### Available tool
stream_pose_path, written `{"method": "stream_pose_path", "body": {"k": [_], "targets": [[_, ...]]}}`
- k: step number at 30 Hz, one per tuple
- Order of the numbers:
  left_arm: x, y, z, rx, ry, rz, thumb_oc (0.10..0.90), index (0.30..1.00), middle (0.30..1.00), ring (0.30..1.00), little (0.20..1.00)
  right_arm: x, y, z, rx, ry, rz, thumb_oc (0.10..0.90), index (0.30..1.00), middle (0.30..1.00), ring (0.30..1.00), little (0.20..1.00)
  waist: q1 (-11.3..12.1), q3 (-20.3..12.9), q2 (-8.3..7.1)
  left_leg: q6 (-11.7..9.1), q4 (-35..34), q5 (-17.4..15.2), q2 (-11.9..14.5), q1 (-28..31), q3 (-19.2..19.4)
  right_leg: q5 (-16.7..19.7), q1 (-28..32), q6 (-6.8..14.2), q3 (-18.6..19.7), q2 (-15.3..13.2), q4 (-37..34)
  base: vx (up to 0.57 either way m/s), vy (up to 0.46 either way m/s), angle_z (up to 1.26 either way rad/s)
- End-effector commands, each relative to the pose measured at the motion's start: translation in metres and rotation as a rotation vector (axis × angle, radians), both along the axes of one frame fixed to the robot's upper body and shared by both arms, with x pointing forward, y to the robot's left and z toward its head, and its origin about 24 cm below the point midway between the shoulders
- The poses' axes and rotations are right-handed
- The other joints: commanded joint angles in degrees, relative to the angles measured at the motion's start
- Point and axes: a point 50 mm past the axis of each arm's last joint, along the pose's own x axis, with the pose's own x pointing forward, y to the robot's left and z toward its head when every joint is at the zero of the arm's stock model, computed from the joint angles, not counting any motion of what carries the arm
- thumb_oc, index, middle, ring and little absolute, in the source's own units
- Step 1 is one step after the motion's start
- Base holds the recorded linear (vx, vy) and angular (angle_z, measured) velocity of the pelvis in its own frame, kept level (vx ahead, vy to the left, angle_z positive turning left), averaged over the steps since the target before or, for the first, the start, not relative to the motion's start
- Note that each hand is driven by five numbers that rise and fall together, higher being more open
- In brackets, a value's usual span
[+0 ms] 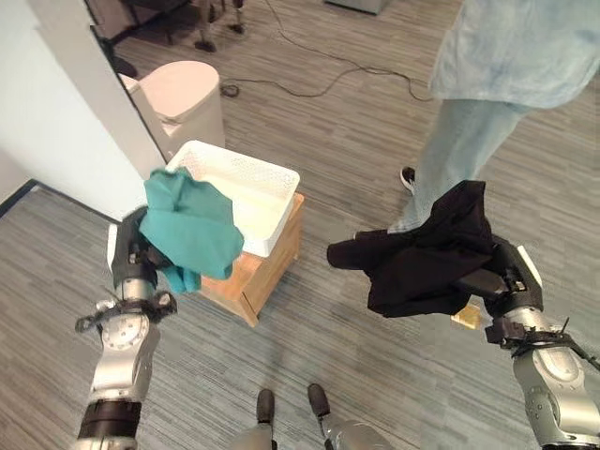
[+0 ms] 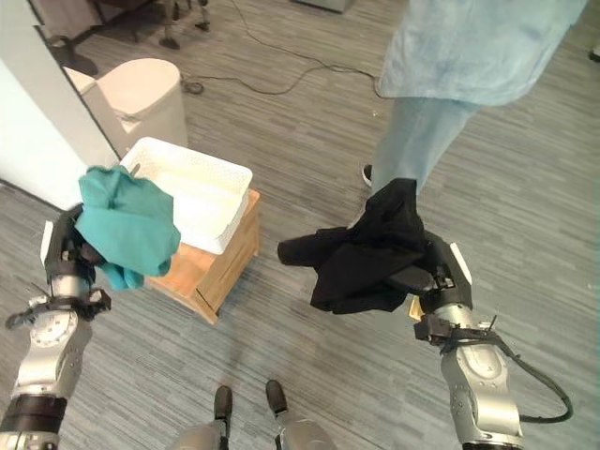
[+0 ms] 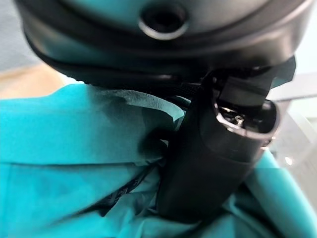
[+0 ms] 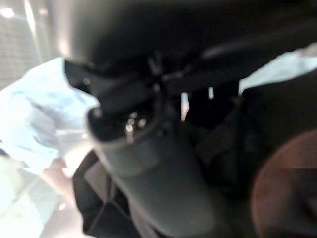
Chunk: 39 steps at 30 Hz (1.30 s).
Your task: Pick up bed clothes into laundry basket.
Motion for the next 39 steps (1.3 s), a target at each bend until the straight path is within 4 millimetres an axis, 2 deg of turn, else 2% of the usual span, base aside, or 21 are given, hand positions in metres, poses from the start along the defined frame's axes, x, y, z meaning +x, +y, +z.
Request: {"method": "stream_pose_path", "body": {"k": [1,2,3,4,5,6,7,10,13,19,23,32,36,38,39], "targets": [[0.031,-0.016,0.132,0.256,-0.381,-0.082,0.4,0.3,0.3,0.3,0.3,0.003,-0.005,0.055,-0.028,-0.26,0.044,0.4,0.3,0.3,0.3,0.3,-2.8,-8.6,0.55,-1.1,0.6,-4.3,-1.6,1.1,1.9,-12.3,3.4,5.7,-1.8,-1.5,5.4,0.04,0.098,-0.35],[0.031,-0.016,0.132,0.257,-0.382,-0.083,0.4,0.3,0.3,0.3,0.3,0.003,-0.005,0.055,-0.027,-0.26,0.042,0.4,0.3,0.3,0.3,0.3,-2.6,-8.5,0.48,-1.1,0.6,-4.4,-1.6,1.1,2.0,-12.3,3.4,5.7,-1.8,-1.5,5.4,0.07,0.134,-0.31],[0.038,-0.01,0.154,0.336,-0.364,-0.051,0.4,0.3,0.3,0.3,0.3,0.0,-0.003,0.048,-0.018,-0.223,0.067,0.4,0.3,0.3,0.3,0.3,-4.5,-8.7,1.5,-0.9,0.4,-5.0,-1.7,1.6,3.0,-12.3,3.3,6.5,-1.0,-1.8,4.9,0.05,0.119,-0.38],[0.043,-0.013,0.169,0.382,-0.368,-0.047,0.4,0.3,0.3,0.3,0.3,-0.002,-0.002,0.045,-0.007,-0.214,0.073,0.4,0.3,0.3,0.3,0.3,-5.0,-8.5,1.76,-1.0,0.2,-4.7,-1.4,1.3,3.9,-11.7,2.7,7.0,-0.4,-1.7,4.6,0.05,0.12,-0.2],[0.045,-0.015,0.172,0.387,-0.371,-0.051,0.4,0.3,0.3,0.3,0.3,-0.002,-0.002,0.045,-0.002,-0.217,0.069,0.4,0.3,0.3,0.3,0.3,-4.6,-8.5,1.51,-1.0,0.2,-4.7,-1.4,1.2,4.0,-11.6,2.6,7.0,-0.3,-1.7,4.6,0.01,0.091,-0.17],[0.05,-0.01,0.188,0.46,-0.346,-0.011,0.4,0.3,0.3,0.3,0.3,-0.004,0.0,0.042,0.008,-0.204,0.08,0.4,0.3,0.3,0.3,0.3,-5.7,-8.2,2.06,-1.1,0.2,-4.8,-1.2,1.1,5.4,-11.1,1.7,7.7,0.8,-1.6,4.5,0.03,0.092,-0.26],[0.054,-0.013,0.201,0.49,-0.352,0.003,0.4,0.3,0.3,0.3,0.3,-0.004,0.0,0.041,0.015,-0.201,0.079,0.4,0.3,0.3,0.3,0.3,-5.9,-8.0,1.93,-1.1,0.2,-4.9,-1.1,0.9,6.1,-10.9,1.1,8.0,1.3,-1.5,4.4,0.04,0.117,-0.44],[0.06,-0.007,0.225,0.569,-0.322,0.093,0.4,0.3,0.3,0.3,0.3,-0.006,0.0,0.04,0.027,-0.2,0.073,0.4,0.3,0.3,0.3,0.3,-7.7,-7.2,2.21,-1.2,0.1,-5.0,-0.8,0.5,7.9,-10.3,-0.4,8.9,2.9,-1.3,4.4,0.04,0.081,-0.41],[0.063,0.001,0.234,0.527,-0.302,0.143,0.4,0.3,0.3,0.3,0.3,-0.009,-0.001,0.04,0.044,-0.209,0.055,0.4,0.3,0.3,0.3,0.3,-8.6,-6.4,1.99,-1.2,0.0,-5.2,-0.5,0.0,9.7,-9.5,-1.9,9.8,4.4,-1.2,4.2,0.04,0.065,-0.48],[0.061,0.023,0.24,0.5,-0.258,0.253,0.4,0.3,0.3,0.3,0.3,-0.013,-0.009,0.043,0.036,-0.221,0.021,0.4,0.3,0.3,0.3,0.3,-9.8,-5.6,1.88,-1.4,0.0,-5.4,0.1,-0.8,11.6,-8.8,-3.4,10.3,5.4,-1.1,3.4,0.04,0.037,-0.47],[0.057,0.036,0.24,0.516,-0.231,0.325,0.4,0.3,0.3,0.3,0.3,-0.015,-0.01,0.045,0.034,-0.234,0.015,0.4,0.3,0.3,0.3,0.3,-10.2,-4.9,1.82,-1.7,0.0,-5.4,0.3,-1.3,11.7,-8.8,-4.2,10.1,5.1,-0.9,3.1,0.01,0.011,-0.08],[0.042,0.056,0.248,0.435,-0.297,0.401,0.4,0.3,0.3,0.3,0.3,-0.019,-0.006,0.04,0.027,-0.219,0.025,0.4,0.3,0.3,0.3,0.3,-9.7,-3.7,1.03,-1.9,0.0,-5.1,0.8,-2.7,10.4,-8.7,-5.4,9.6,4.3,-0.4,2.9,0.0,-0.006,0.01],[0.029,0.075,0.254,0.448,-0.281,0.492,0.4,0.3,0.3,0.3,0.3,-0.022,-0.016,0.052,-0.031,-0.254,-0.028,0.4,0.3,0.3,0.3,0.3,-9.6,-2.7,1.2,-2.1,0.0,-5.0,0.8,-3.5,9.8,-9.0,-6.2,9.4,3.2,-0.4,3.2,-0.01,-0.005,0.11],[0.027,0.078,0.254,0.45,-0.275,0.503,0.4,0.3,0.3,0.3,0.3,-0.022,-0.019,0.055,-0.037,-0.266,-0.037,0.4,0.3,0.3,0.3,0.3,-9.5,-2.6,1.24,-2.1,0.0,-5.0,0.9,-3.7,9.8,-8.9,-6.3,9.4,3.1,-0.4,3.1,-0.01,-0.003,0.12],[0.02,0.091,0.252,0.439,-0.253,0.55,0.4,0.3,0.3,0.3,0.3,-0.022,-0.022,0.062,-0.055,-0.289,-0.048,0.4,0.3,0.3,0.3,0.3,-9.3,-2.3,1.05,-2.1,0.0,-5.0,1.0,-3.8,9.9,-8.8,-6.5,9.4,3.0,-0.3,3.0,-0.02,0.004,0.08]]}}
